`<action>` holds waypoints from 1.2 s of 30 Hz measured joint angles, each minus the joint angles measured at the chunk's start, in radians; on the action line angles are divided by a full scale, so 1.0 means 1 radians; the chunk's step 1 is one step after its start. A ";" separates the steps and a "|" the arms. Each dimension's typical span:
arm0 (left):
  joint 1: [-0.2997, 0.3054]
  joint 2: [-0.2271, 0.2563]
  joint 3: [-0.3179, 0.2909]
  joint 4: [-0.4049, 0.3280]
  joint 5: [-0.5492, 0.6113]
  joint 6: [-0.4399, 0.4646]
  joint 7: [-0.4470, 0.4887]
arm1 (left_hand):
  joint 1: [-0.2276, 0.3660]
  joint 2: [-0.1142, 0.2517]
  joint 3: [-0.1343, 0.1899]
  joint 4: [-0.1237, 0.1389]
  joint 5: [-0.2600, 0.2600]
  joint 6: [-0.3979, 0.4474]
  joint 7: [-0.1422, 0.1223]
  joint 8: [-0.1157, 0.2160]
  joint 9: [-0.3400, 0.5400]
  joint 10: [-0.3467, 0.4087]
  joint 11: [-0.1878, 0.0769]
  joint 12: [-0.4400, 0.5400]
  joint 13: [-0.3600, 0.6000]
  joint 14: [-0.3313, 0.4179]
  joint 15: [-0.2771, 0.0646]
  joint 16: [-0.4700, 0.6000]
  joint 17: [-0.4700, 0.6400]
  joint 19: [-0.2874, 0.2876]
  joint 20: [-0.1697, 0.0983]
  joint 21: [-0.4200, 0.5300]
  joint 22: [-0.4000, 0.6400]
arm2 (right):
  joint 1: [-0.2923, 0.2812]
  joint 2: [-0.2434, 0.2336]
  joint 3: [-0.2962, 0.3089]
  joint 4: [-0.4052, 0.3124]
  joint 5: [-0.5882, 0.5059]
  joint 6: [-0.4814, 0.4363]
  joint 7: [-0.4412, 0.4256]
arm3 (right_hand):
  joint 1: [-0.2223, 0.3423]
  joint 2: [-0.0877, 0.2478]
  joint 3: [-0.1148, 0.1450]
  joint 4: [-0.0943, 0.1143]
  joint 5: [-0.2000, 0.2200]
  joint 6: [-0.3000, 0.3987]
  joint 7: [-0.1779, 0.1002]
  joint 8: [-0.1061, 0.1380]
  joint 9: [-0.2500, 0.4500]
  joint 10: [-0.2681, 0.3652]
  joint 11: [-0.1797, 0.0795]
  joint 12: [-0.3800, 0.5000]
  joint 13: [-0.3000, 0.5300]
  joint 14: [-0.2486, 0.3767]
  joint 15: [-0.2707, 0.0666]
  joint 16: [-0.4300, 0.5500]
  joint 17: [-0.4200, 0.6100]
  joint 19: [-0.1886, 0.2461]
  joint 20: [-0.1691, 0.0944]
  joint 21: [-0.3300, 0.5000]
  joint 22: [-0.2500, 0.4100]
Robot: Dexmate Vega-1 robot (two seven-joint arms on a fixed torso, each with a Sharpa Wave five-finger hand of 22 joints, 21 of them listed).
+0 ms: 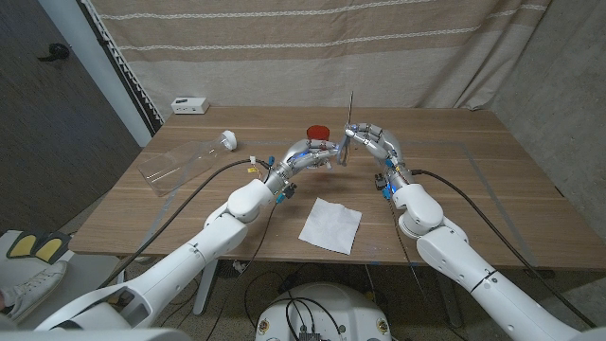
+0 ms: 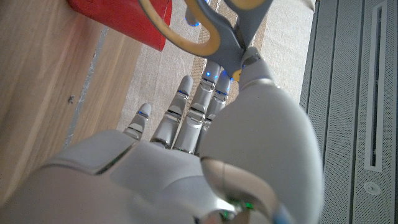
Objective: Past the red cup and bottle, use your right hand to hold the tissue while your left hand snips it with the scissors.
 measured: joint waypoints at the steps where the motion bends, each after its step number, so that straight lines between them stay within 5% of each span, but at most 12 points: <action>1: 0.003 0.000 -0.001 -0.002 0.005 -0.002 0.006 | 0.000 0.000 0.000 0.000 0.000 -0.002 -0.002 0.000 0.000 0.000 0.000 0.000 0.000 0.000 0.000 0.000 -0.001 -0.003 0.003 0.000 -0.002 | -0.001 0.002 0.000 0.000 0.001 0.000 -0.002 | 0.000 0.000 0.000 0.000 0.002 0.000 0.000 0.000 0.000 0.000 0.000 0.000 0.000 0.000 0.000 0.000 0.000 0.000 0.000 -0.002 0.000; 28: 0.045 -0.017 -0.019 -0.019 0.073 -0.032 0.124 | 0.017 0.001 0.004 0.004 -0.004 0.038 0.010 0.004 0.000 0.002 0.002 0.000 0.000 -0.004 -0.004 -0.009 -0.003 -0.003 0.003 0.016 -0.011 | 0.003 0.037 -0.013 0.000 -0.042 0.002 -0.054 | 0.000 0.000 -0.003 0.000 0.002 0.000 0.000 -0.004 0.004 0.006 0.005 -0.004 -0.006 -0.013 -0.002 0.000 0.005 0.005 -0.005 -0.024 0.000; 36: 0.045 -0.018 -0.020 -0.019 0.034 -0.015 0.104 | 0.021 0.005 0.004 0.004 -0.004 0.070 0.022 0.015 0.000 0.004 0.004 0.000 0.000 -0.004 -0.004 -0.009 -0.003 -0.002 0.003 0.023 -0.016 | 0.005 0.038 -0.014 0.001 -0.042 -0.001 -0.054 | 0.000 0.000 -0.006 0.000 0.007 0.005 0.005 -0.004 0.003 0.005 0.005 -0.005 -0.005 -0.013 -0.002 0.001 0.005 -0.011 -0.062 -0.055 0.000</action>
